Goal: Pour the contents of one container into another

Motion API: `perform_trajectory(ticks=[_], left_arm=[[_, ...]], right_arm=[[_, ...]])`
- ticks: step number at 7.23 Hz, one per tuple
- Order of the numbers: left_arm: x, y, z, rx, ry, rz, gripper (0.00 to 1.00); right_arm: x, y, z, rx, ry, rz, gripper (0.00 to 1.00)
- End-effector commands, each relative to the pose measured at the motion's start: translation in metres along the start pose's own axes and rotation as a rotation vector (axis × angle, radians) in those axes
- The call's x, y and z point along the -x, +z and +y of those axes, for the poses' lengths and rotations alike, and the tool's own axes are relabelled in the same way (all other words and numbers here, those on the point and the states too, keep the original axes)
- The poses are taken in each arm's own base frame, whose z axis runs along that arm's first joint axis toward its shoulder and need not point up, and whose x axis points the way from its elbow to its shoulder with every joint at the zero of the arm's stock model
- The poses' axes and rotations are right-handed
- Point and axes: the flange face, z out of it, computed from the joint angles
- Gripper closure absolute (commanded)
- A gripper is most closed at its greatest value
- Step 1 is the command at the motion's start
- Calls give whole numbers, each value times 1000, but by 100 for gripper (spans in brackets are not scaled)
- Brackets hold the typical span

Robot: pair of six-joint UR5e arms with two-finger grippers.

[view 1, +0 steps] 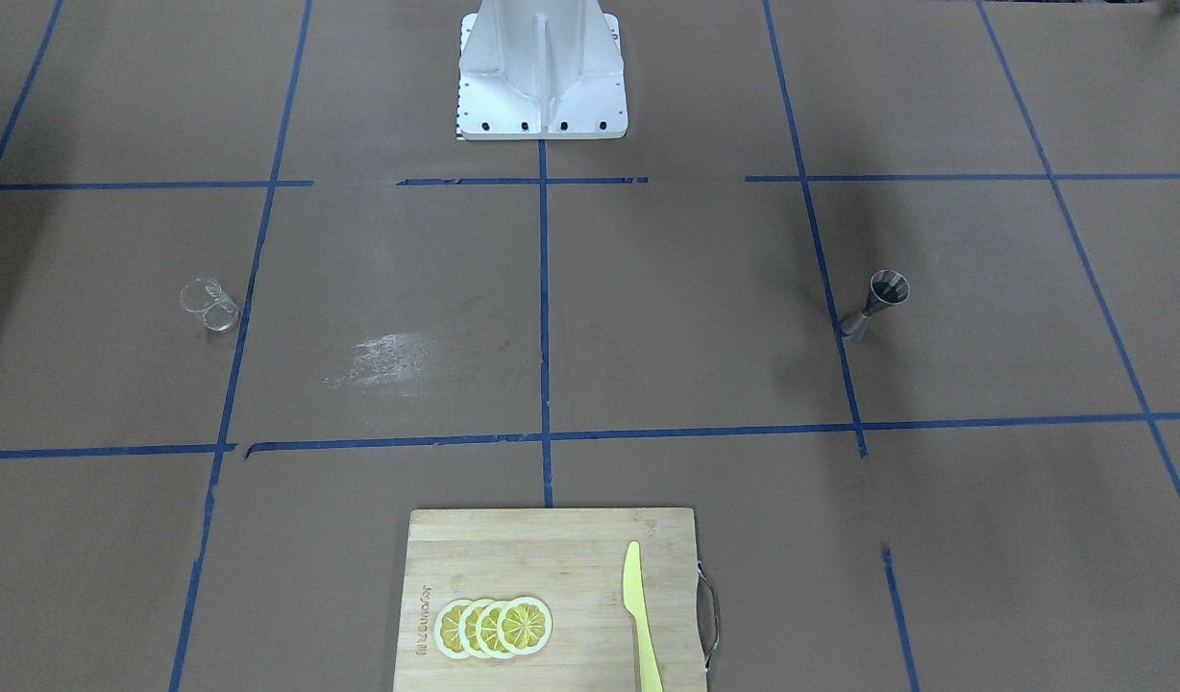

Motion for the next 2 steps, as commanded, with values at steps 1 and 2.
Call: perform_trajectory(ticks=[1,2], left_arm=[[0,0,0,0,0,0,0],[0,0,0,0,0,0,0]], right_arm=[[0,1,1,1,1,1,0],[-2,2,3,3,3,1,0]])
